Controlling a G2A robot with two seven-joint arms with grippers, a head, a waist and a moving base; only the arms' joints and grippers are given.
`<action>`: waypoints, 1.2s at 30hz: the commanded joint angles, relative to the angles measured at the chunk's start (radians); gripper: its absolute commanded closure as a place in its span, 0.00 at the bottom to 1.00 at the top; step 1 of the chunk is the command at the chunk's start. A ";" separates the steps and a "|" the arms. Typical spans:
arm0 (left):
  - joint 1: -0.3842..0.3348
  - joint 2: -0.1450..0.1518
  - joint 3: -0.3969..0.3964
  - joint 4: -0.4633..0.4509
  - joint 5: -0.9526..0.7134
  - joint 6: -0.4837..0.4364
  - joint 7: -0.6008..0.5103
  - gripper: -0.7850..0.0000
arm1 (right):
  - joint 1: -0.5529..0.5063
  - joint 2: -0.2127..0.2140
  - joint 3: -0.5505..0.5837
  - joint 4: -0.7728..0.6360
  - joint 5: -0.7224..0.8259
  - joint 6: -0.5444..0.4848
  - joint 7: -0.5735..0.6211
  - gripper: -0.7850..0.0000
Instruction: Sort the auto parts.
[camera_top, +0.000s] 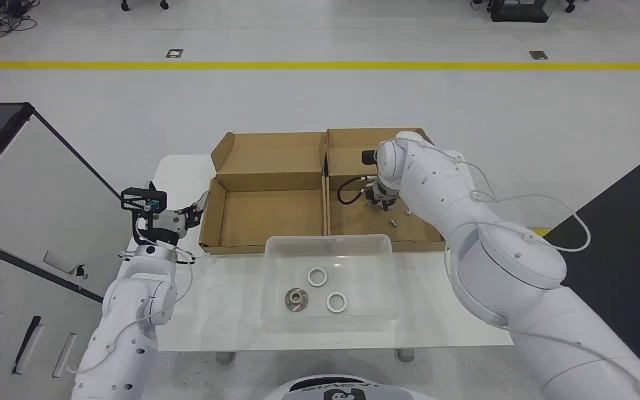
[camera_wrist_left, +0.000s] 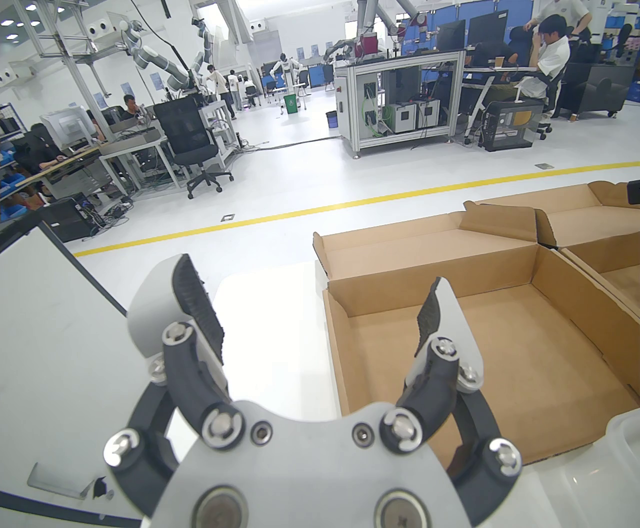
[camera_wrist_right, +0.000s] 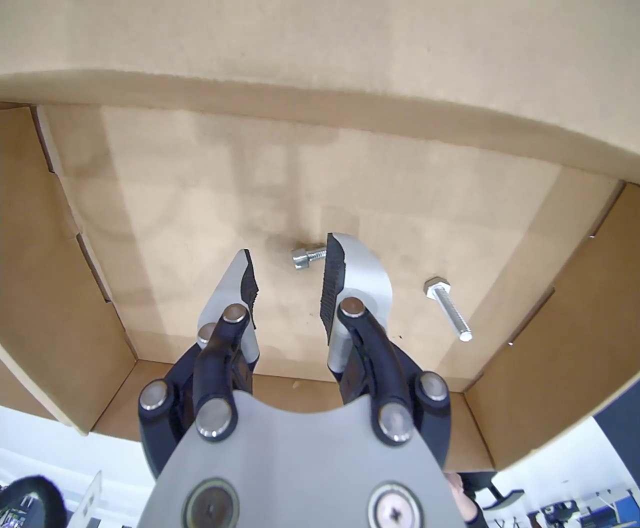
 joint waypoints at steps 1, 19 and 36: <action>0.000 0.000 0.000 0.000 0.000 0.000 0.000 0.00 | 0.005 -0.001 0.006 0.005 0.001 -0.016 -0.006 0.63; 0.000 0.000 0.000 0.000 0.000 0.000 0.000 0.00 | 0.073 0.064 0.116 -0.003 0.085 -0.328 -0.031 0.00; 0.000 0.000 0.000 0.000 0.000 0.000 0.000 0.00 | -0.022 0.287 0.342 -0.488 0.139 -0.405 0.068 0.00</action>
